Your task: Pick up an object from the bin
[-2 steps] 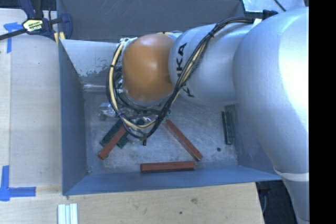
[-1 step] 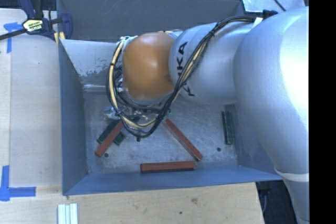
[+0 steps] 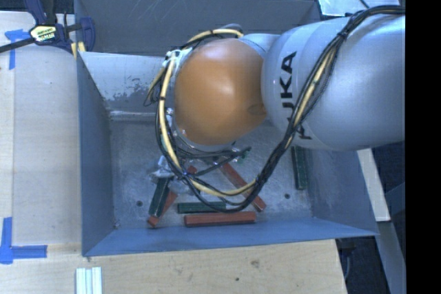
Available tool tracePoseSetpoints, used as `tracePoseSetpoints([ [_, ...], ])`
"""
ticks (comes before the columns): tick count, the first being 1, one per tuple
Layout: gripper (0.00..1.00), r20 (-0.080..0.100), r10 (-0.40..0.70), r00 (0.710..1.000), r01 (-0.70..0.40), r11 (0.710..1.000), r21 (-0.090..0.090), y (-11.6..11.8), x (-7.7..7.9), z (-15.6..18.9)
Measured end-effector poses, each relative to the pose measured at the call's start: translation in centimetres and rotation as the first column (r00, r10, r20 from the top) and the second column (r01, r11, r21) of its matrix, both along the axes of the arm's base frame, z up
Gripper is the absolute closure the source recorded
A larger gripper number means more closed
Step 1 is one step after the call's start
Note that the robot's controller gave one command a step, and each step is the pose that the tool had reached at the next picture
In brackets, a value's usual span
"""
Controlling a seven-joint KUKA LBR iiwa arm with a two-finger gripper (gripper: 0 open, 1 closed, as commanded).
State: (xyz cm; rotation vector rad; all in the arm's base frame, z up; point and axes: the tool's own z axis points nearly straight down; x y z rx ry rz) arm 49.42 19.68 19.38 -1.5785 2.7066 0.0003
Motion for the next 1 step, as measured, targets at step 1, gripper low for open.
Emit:
tracePoseSetpoints([
  [1, 1.0, -0.001, 0.371, 0.928, -0.371, 0.928, -0.002, 2.64, -0.32, 2.86],
])
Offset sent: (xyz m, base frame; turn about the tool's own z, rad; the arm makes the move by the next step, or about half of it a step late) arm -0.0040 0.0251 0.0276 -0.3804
